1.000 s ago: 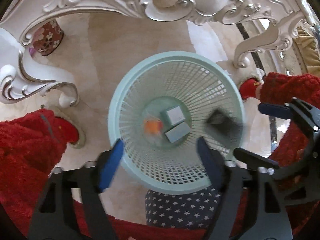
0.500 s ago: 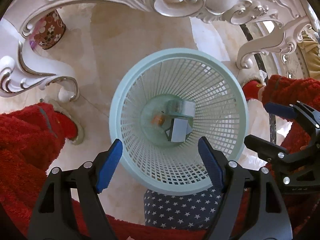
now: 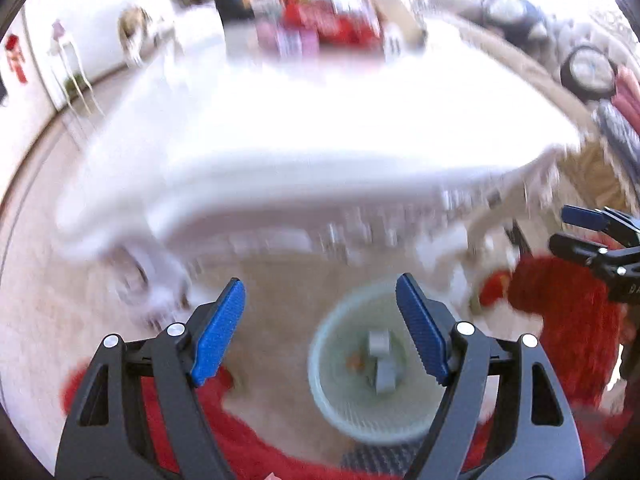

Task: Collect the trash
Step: 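Move both tools back over the table toward the next items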

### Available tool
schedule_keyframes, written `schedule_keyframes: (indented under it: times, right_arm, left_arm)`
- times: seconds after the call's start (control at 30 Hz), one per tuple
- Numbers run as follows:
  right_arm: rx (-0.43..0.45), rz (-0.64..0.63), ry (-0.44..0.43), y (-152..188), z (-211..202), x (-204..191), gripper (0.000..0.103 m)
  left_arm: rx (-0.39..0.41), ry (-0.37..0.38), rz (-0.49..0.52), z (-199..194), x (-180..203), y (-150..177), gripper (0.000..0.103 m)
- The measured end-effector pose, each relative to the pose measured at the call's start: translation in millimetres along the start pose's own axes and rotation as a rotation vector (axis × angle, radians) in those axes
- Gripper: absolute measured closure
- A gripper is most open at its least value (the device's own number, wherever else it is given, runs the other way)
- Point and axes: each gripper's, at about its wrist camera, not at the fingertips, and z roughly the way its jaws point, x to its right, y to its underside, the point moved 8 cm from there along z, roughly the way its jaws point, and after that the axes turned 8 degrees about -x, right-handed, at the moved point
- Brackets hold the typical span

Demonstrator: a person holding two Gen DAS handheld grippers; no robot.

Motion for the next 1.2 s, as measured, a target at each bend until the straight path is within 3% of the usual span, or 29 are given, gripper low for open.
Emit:
schedule_keyframes:
  times: [0.1, 0.33, 0.47, 0.57, 0.67, 0.8, 0.9, 0.97, 1.2]
  right_arm:
    - [0.128, 0.053, 0.077, -45.0, -21.1, 24.5, 0.017]
    - [0.196, 0.205, 0.176, -120.0, -10.6, 73.5, 0.017]
    - [0.223, 0.211, 0.206, -157.0, 8.2, 86.9, 0.017]
    - [0.241, 0.19, 0.224, -180.6, 18.9, 92.9, 0.017]
    - [0.278, 0.093, 0.227, -206.4, 18.2, 103.4, 0.013]
    - [0.255, -0.033, 0.248, -237.3, 29.7, 122.8, 0.01]
    - [0.256, -0.085, 0.23, -251.5, 29.6, 132.5, 0.008]
    - [0.252, -0.128, 0.211, -257.6, 32.2, 133.1, 0.008]
    - [0.211, -0.232, 0.189, -275.3, 55.2, 132.2, 0.008]
  left_arm:
    - [0.059, -0.009, -0.039, -3.9, -8.5, -50.3, 0.027]
    - [0.081, -0.028, -0.21, 36.1, -31.6, -146.1, 0.027]
    - [0.069, -0.072, -0.302, 67.1, -43.2, -190.8, 0.027]
    - [0.036, -0.08, -0.314, 89.2, -46.3, -217.5, 0.027]
    - [0.021, -0.088, -0.315, 102.3, -47.3, -234.5, 0.027]
    - [0.012, -0.077, -0.336, 117.5, -47.3, -254.2, 0.027]
    - [0.003, -0.074, -0.347, 125.2, -45.6, -260.8, 0.027]
    - [0.002, -0.086, -0.345, 130.9, -44.9, -266.8, 0.021]
    - [0.001, -0.134, -0.33, 137.8, -44.3, -279.5, 0.021]
